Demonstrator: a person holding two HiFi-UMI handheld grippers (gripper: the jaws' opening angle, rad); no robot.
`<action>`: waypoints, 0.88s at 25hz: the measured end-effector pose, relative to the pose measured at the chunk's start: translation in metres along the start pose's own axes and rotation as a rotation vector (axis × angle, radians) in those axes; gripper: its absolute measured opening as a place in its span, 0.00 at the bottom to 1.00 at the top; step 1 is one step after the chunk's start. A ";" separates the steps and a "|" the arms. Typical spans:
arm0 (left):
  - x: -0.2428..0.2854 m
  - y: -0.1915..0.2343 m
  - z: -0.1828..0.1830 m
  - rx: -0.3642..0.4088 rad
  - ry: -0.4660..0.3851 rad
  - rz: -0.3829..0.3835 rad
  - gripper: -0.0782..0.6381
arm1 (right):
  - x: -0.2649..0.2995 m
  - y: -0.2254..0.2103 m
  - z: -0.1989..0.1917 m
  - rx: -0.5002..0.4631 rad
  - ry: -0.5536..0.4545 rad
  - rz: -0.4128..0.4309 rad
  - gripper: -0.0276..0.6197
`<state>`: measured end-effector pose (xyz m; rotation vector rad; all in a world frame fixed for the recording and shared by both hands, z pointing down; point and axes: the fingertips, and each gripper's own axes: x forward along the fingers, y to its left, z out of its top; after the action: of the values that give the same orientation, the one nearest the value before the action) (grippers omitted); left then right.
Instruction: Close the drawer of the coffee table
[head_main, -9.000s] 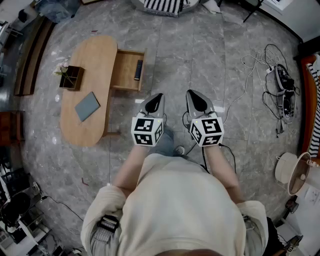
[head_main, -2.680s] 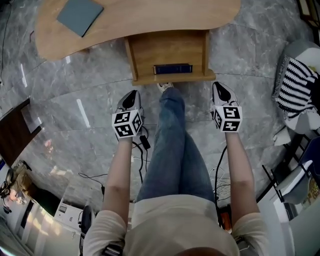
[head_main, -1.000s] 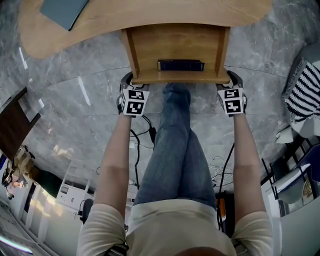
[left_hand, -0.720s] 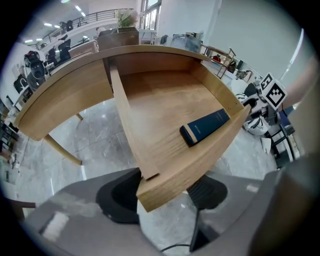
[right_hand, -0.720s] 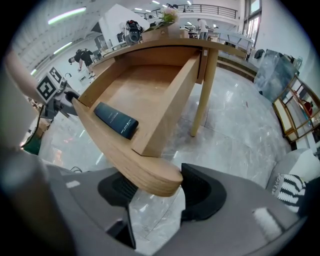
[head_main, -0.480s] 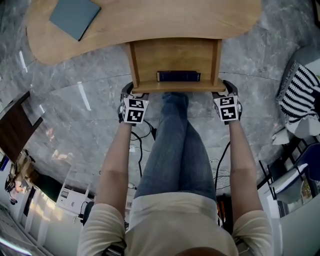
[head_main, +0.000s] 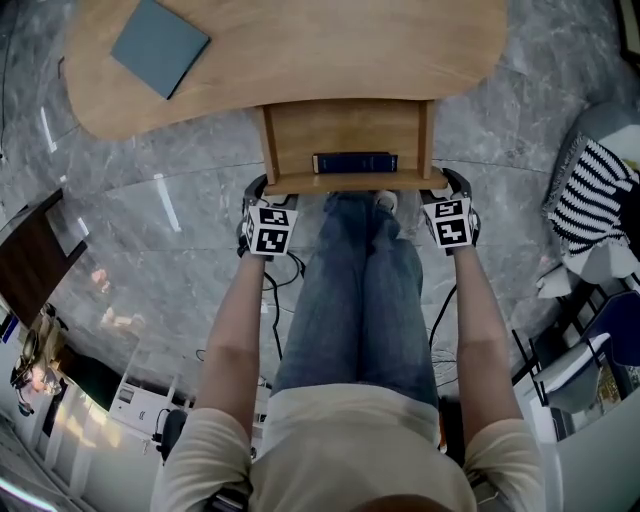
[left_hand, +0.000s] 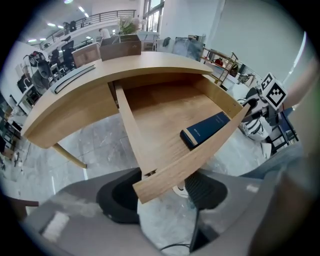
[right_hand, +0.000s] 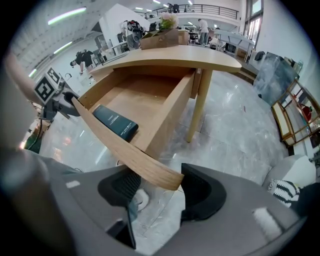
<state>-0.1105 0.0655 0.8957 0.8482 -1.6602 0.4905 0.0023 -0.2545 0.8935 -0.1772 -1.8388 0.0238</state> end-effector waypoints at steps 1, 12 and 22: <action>0.002 0.001 0.002 0.001 0.000 0.004 0.49 | 0.002 -0.002 0.003 0.000 -0.002 -0.002 0.43; 0.007 0.017 0.025 0.021 0.024 0.033 0.49 | 0.007 -0.010 0.021 0.022 0.005 -0.013 0.43; 0.014 0.037 0.056 0.031 0.023 0.046 0.49 | 0.016 -0.024 0.053 0.025 0.000 -0.020 0.43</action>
<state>-0.1763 0.0462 0.8988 0.8259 -1.6578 0.5570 -0.0553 -0.2724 0.8968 -0.1406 -1.8396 0.0329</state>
